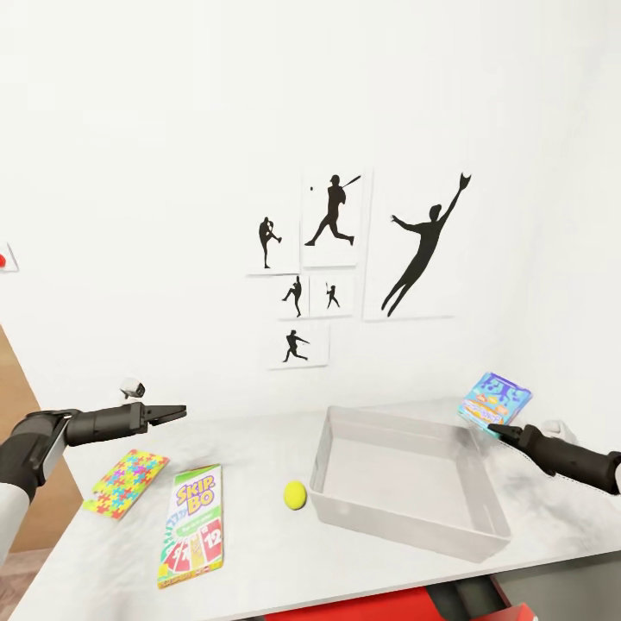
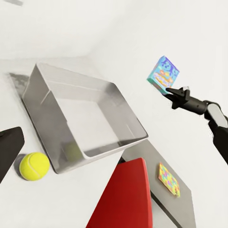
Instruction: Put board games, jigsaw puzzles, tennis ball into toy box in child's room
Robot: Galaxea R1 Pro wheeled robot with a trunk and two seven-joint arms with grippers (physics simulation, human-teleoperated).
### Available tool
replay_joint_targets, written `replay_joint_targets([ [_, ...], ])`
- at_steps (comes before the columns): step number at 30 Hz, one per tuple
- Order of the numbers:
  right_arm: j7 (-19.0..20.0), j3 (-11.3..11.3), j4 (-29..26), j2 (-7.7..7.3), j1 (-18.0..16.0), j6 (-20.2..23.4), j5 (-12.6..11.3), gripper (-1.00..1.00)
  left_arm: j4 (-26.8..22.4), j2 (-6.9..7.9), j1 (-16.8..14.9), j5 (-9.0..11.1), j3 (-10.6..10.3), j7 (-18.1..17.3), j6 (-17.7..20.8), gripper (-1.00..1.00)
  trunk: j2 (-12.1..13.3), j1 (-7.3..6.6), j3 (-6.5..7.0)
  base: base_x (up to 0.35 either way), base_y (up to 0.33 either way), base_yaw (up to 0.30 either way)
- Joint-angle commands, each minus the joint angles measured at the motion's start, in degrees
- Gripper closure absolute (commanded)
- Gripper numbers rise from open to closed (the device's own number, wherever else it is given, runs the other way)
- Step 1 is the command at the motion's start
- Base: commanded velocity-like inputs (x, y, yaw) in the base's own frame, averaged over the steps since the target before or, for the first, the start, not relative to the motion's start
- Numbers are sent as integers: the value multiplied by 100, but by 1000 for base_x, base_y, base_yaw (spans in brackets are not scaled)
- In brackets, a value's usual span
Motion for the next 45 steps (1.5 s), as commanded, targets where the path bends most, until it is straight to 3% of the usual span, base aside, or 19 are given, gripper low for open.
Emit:
replay_joint_targets([
  [1, 47, 12, -118, -86, -4, 27, 46, 100, 1, -1, -2, -1, 0, -21, 62, -100, -4, 2, -3, 0, 0, 0],
  [8, 90, 371, -304, -455, -13, 27, 48, 100, 1, -2, -2, -1, 0, -21, 61, -100, -4, 2, -3, 0, 0, 0],
  [11, 98, 561, -423, -502, -14, 27, 46, 100, 1, -2, -2, -1, 0, -21, 61, -100, -4, 2, -3, 0, 0, 0],
  [16, 103, 1203, -705, -537, -7, 27, 41, 100, 1, -2, -2, -1, 0, -21, 59, -100, -4, 2, -3, 0, 0, 0],
  [24, 103, 1922, -714, -544, -5, 27, 70, 100, 1, -2, -2, -1, 0, -21, 64, -100, -4, 2, -3, 0, 0, 0],
  [32, 103, 2117, -425, -605, -5, 27, 81, 100, 1, -2, -2, -1, 0, -21, 67, -100, -4, 2, -3, 0, 0, 0],
  [37, 109, 2218, -399, -844, 0, 27, 78, 100, 1, -2, -2, -1, 0, -21, 67, -100, -4, 2, -3, 0, 0, 0],
  [45, 117, 2374, -414, -1038, 110, 27, 71, 100, 1, -2, -2, -1, 0, -21, 67, -100, -4, 2, -3, 0, 0, 0],
])
